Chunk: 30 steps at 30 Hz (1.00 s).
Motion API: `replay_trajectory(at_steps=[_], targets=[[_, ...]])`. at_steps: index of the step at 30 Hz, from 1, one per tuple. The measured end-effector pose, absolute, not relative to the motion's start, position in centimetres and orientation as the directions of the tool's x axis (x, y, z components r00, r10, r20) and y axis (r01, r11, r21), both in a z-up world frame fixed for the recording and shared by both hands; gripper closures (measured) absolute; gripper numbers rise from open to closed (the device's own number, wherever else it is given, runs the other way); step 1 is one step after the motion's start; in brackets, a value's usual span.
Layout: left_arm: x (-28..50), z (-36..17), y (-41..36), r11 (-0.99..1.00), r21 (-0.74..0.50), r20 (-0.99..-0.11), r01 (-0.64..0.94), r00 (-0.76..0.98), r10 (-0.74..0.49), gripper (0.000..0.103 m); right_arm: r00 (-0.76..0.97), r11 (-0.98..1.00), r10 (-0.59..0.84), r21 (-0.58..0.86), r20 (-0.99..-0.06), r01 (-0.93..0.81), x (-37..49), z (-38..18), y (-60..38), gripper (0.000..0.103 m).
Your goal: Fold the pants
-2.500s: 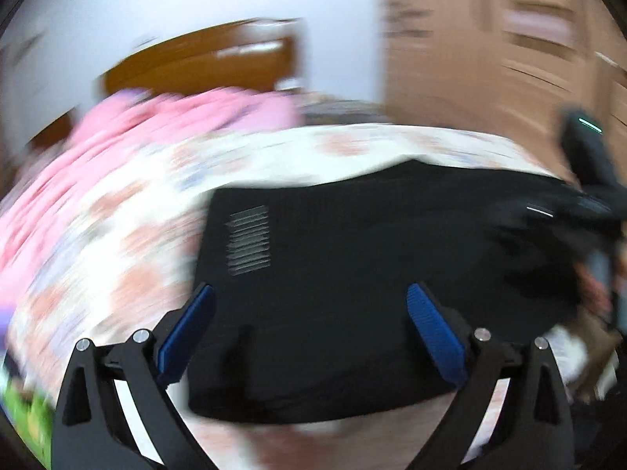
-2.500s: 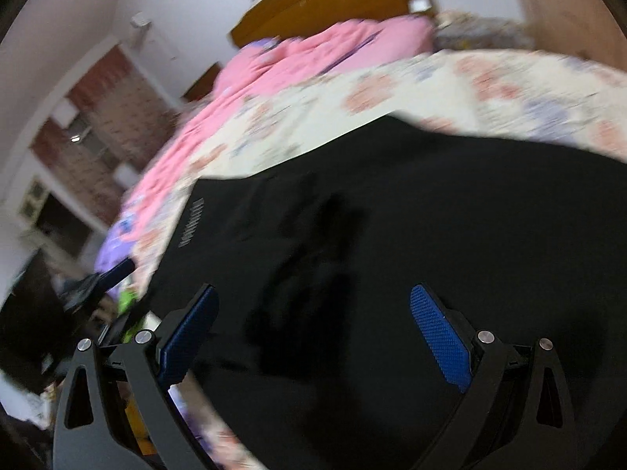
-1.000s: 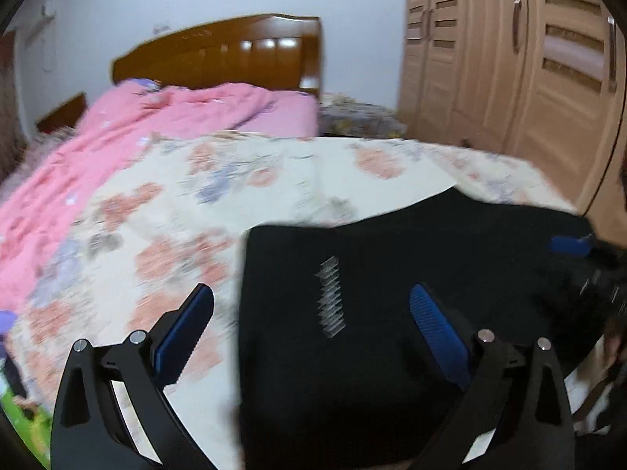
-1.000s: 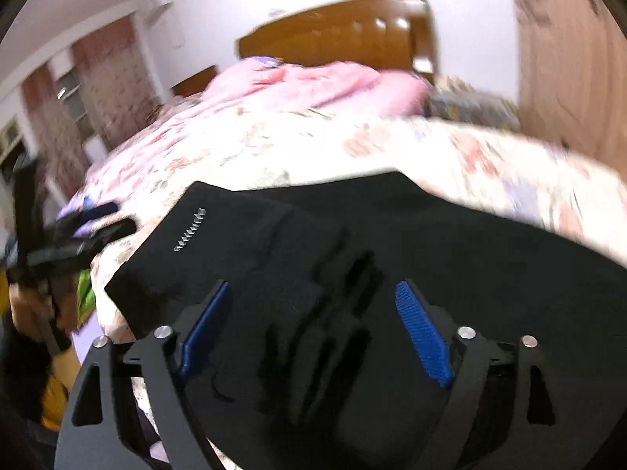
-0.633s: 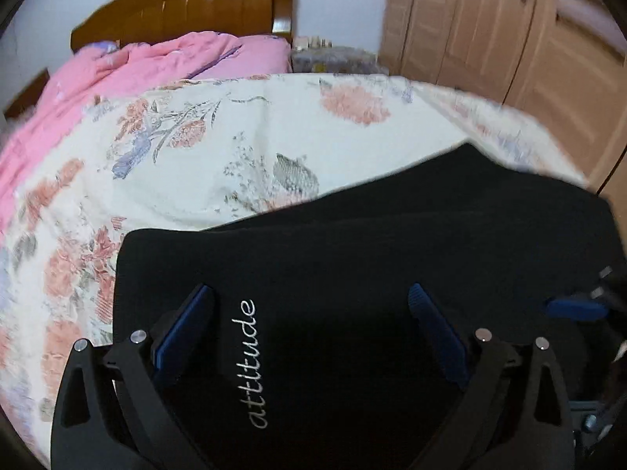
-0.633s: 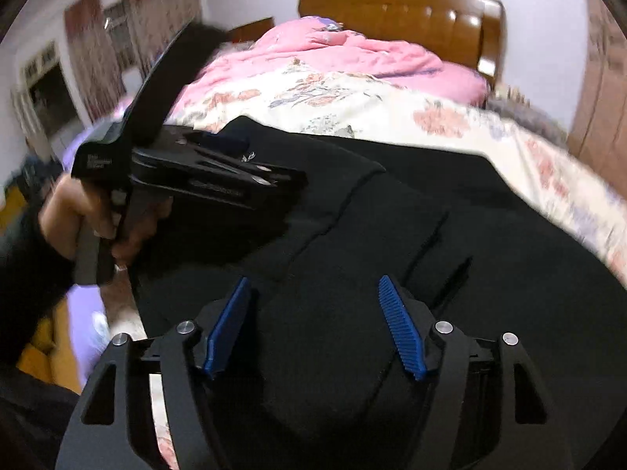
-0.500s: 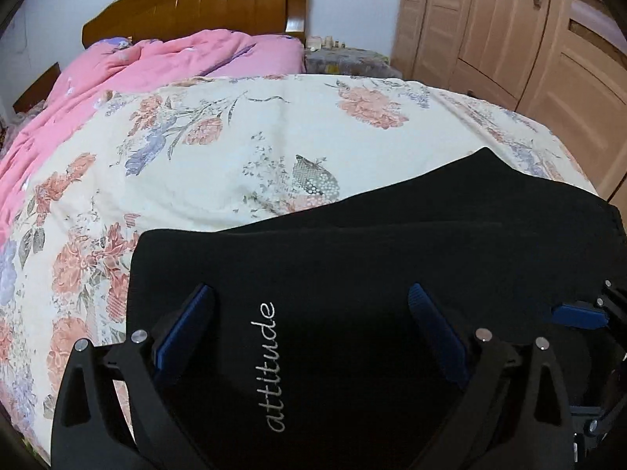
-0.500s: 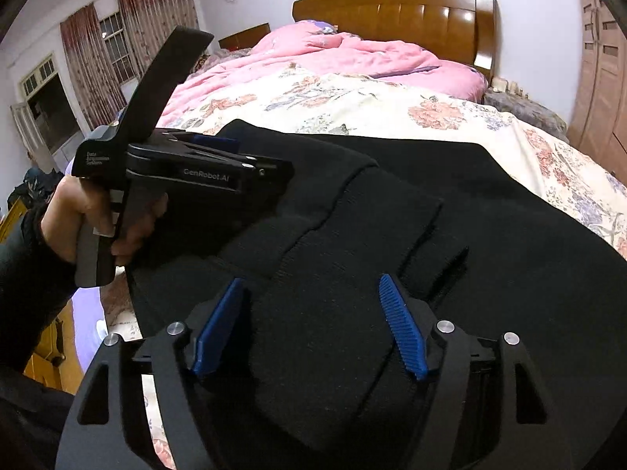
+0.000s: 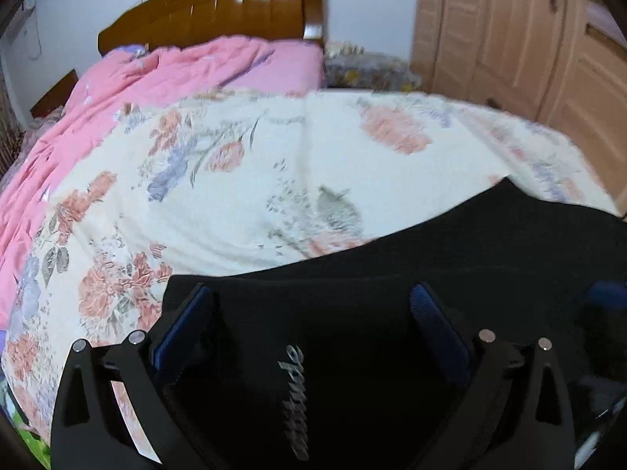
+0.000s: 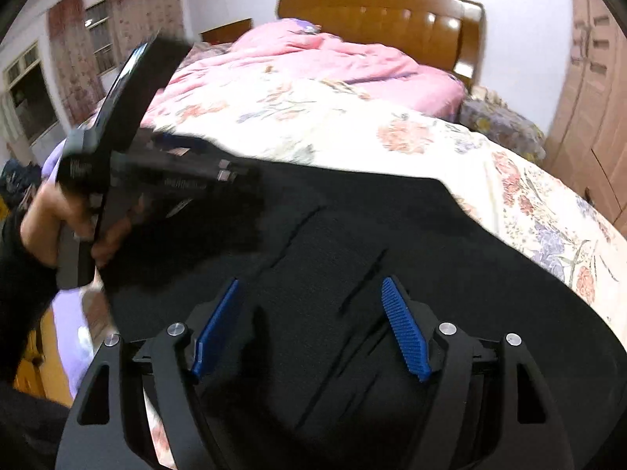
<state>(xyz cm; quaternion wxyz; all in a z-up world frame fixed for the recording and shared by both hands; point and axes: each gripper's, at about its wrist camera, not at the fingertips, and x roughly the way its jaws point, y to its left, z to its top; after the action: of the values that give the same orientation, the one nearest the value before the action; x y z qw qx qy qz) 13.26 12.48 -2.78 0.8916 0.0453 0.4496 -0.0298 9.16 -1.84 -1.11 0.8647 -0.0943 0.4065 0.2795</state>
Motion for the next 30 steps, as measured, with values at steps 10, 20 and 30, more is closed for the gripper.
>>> replay_trajectory(at_steps=[10,20,30], targets=[[13.3,-3.4,12.0,0.99,0.109,-0.783,0.087,0.621,0.032,0.001,0.547,0.893,0.387,0.153,-0.742,-0.424,13.8,-0.2,-6.1,0.026],[13.1,-3.4,12.1,0.991,0.11,-0.78,0.082,0.625,0.035,0.001,0.512,0.9,0.249,0.001,-0.822,-0.436,21.9,-3.6,-1.6,0.024],[13.1,-3.4,12.0,0.991,0.103,-0.78,0.082,0.625,0.029,0.001,0.531,0.947,0.248,0.089,-0.81,-0.307,23.7,-5.2,-4.6,0.013]])
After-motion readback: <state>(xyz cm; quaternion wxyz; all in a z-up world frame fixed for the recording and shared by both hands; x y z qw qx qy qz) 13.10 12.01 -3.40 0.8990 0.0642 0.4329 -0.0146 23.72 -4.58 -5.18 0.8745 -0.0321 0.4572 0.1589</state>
